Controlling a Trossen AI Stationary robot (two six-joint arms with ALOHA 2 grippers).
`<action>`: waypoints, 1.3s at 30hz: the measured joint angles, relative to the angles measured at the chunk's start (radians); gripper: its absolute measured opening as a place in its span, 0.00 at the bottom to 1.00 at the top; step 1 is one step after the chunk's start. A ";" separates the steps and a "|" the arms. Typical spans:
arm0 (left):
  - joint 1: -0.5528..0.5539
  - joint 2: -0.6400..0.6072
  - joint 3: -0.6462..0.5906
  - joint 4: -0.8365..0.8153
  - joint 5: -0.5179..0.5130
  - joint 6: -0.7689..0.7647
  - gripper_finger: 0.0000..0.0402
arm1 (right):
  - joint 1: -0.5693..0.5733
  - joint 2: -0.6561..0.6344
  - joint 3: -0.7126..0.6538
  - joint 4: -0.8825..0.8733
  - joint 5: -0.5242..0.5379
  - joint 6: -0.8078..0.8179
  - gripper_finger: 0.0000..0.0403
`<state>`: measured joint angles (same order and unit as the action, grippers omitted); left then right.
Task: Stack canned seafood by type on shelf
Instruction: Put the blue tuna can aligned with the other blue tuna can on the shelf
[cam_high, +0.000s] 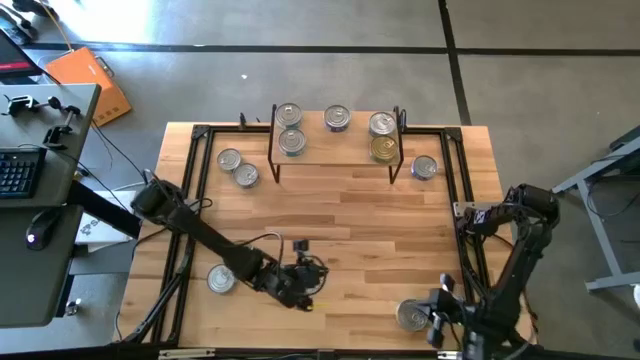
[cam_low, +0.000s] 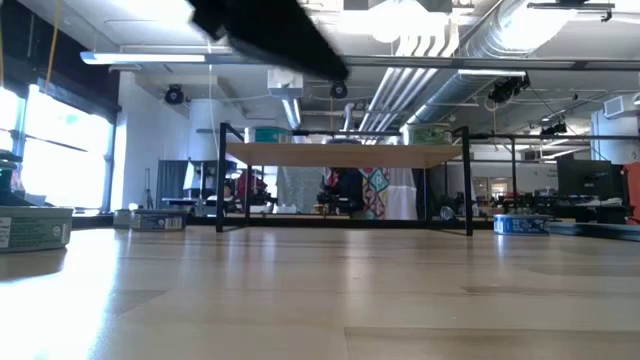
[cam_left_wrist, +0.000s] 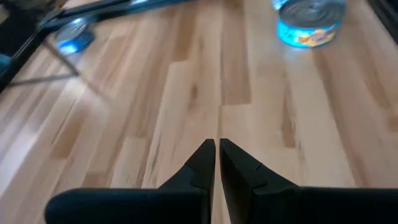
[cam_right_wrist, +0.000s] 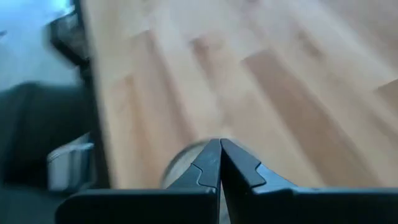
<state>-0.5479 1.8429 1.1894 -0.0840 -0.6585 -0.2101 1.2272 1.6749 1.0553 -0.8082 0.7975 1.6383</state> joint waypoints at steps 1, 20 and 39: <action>-0.007 -0.014 -0.029 0.008 -0.015 -0.027 0.03 | -0.024 0.000 -0.008 -0.009 0.003 -0.009 0.00; -0.068 -0.127 -0.353 0.423 -0.042 -0.082 0.03 | -1.107 -0.130 -0.250 -0.257 -0.434 -0.977 0.41; -0.101 -0.126 -0.353 0.426 -0.041 0.030 0.04 | -1.502 -0.130 -0.253 -0.286 -0.107 -1.143 0.03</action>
<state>-0.6491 1.7164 0.8368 0.3421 -0.6998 -0.1797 -0.2748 1.5452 0.8021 -1.0942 0.6906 0.4954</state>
